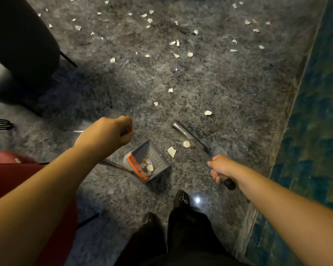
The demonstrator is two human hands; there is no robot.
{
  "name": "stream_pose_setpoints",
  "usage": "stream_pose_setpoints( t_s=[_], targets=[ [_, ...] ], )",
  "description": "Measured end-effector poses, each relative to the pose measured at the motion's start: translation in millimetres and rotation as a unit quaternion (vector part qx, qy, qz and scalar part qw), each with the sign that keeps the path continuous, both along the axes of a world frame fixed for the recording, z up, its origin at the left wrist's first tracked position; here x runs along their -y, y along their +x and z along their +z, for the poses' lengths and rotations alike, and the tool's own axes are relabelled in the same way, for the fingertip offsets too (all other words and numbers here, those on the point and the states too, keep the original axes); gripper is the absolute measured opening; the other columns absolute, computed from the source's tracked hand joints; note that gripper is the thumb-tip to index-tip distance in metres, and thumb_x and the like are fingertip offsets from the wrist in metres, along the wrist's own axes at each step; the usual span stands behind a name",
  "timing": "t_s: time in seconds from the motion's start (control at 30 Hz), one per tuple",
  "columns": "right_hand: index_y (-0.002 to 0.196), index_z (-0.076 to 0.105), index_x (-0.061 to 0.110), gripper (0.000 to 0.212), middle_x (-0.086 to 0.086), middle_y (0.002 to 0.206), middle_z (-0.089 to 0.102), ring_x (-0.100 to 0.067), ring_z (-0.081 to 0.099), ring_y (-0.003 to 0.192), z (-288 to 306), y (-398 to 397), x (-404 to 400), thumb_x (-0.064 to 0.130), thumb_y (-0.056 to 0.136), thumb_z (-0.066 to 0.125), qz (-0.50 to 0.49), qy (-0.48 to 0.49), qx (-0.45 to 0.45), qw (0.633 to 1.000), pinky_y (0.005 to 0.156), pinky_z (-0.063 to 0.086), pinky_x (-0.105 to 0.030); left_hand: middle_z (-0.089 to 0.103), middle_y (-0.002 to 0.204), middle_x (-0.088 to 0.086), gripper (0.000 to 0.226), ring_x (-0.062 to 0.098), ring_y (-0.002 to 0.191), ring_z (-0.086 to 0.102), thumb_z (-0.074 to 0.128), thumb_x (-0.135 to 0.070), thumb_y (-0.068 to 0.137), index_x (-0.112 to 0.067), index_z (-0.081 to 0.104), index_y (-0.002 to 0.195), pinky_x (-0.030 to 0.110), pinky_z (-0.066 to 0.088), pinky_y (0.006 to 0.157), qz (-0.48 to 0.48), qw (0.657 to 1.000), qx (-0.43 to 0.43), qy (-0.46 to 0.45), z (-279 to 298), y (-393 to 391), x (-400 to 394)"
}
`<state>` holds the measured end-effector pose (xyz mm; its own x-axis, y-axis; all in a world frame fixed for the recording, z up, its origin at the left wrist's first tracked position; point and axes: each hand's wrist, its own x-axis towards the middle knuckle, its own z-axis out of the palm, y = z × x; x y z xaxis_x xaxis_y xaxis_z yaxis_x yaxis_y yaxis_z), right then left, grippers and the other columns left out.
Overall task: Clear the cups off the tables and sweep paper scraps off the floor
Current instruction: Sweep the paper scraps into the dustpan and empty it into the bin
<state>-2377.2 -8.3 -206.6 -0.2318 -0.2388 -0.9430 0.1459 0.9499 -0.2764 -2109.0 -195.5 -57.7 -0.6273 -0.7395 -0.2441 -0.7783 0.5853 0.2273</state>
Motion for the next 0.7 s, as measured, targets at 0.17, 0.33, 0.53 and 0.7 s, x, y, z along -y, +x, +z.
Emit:
stream_pose_setpoints(
  t_s=[0.17, 0.33, 0.53, 0.7],
  targets=[
    [0.084, 0.040, 0.015, 0.017, -0.004, 0.039, 0.047, -0.015, 0.040, 0.034, -1.3, 24.9, -1.5, 0.017, 0.100, 0.044, 0.065, -0.002, 0.020, 0.998, 0.038, 0.038, -0.021, 0.066, 0.077, 0.012, 0.018, 0.035, 0.071, 0.064, 0.058, -0.037, 0.093, -0.020, 0.057, 0.098, 0.044, 0.055, 0.062, -0.005, 1.000, 0.014, -0.001, -1.0, -5.4, 5.1],
    [0.086, 0.039, 0.019, 0.016, 0.002, 0.038, 0.039, -0.006, 0.033, 0.029, 17.5, 34.7, 10.5, 0.017, 0.102, 0.038, 0.019, 0.031, 0.154, 0.987, 0.037, 0.032, -0.011, 0.065, 0.074, 0.009, 0.016, 0.032, 0.068, 0.063, 0.056, -0.037, 0.095, -0.022, 0.057, 0.097, 0.044, 0.055, 0.061, -0.008, 1.000, 0.018, -0.007, -0.9, -10.9, 7.9],
    [0.098, 0.040, 0.022, 0.007, -0.002, 0.059, 0.035, -0.005, 0.030, 0.032, 41.0, 41.6, 16.4, 0.018, 0.103, 0.037, 0.036, 0.013, 0.187, 0.982, 0.037, 0.028, -0.011, 0.062, 0.068, 0.001, 0.013, 0.026, 0.062, 0.062, 0.065, -0.034, 0.090, -0.024, 0.057, 0.086, 0.039, 0.054, 0.055, 0.019, 0.999, -0.035, -0.007, -0.5, 3.0, 11.2],
    [0.112, 0.039, 0.027, 0.012, 0.000, 0.052, 0.038, -0.005, 0.031, 0.032, 47.0, 39.3, 28.8, 0.021, 0.102, 0.038, 0.033, -0.003, 0.152, 0.988, 0.036, 0.030, -0.012, 0.057, 0.062, -0.005, 0.014, 0.018, 0.055, 0.056, 0.071, -0.027, 0.087, -0.024, 0.059, 0.081, 0.038, 0.052, 0.053, 0.121, 0.989, -0.084, -0.013, -5.5, 31.3, 20.0]
  ],
)
